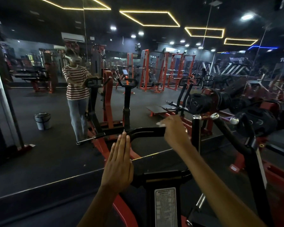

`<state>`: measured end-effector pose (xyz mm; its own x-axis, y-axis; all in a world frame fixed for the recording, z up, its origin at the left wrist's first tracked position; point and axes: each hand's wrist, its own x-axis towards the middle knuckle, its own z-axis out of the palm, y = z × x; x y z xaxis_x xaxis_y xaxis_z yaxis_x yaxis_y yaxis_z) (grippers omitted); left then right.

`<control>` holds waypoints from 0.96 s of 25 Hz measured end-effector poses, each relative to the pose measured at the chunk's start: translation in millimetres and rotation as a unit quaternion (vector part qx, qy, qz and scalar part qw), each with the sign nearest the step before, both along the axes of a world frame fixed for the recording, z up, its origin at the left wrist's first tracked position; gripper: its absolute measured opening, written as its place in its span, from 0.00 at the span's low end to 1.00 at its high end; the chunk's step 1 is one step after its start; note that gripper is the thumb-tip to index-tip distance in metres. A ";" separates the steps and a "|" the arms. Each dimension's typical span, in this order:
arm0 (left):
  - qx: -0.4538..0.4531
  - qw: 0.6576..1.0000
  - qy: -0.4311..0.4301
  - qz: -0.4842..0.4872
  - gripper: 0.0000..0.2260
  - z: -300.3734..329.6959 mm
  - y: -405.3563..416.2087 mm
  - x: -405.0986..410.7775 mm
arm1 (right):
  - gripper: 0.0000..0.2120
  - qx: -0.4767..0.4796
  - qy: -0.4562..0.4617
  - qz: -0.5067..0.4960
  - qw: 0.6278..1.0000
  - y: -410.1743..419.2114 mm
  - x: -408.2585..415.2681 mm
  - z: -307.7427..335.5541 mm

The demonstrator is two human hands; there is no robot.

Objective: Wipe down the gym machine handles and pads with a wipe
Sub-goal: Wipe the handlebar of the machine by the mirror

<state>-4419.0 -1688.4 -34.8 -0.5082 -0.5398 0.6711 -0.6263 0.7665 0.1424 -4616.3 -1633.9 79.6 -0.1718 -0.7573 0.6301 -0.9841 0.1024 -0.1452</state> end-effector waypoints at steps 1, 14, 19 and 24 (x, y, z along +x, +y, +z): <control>0.000 1.000 -0.002 0.004 0.32 0.0 0.7 -0.2 | 0.15 -0.022 -0.002 0.036 0.999 -0.1 20.3 -7.3; -0.007 1.000 0.005 -0.005 0.32 -0.3 1.4 -0.6 | 0.17 -0.080 0.177 0.139 0.971 -6.8 55.4 -49.9; -0.004 1.000 0.010 -0.009 0.31 1.4 2.8 0.4 | 0.20 -0.016 0.223 0.044 0.974 3.0 8.6 -54.6; 0.002 0.999 0.022 -0.026 0.32 0.7 0.6 -0.6 | 0.16 -0.072 0.094 -0.058 0.991 35.0 -51.7 -64.8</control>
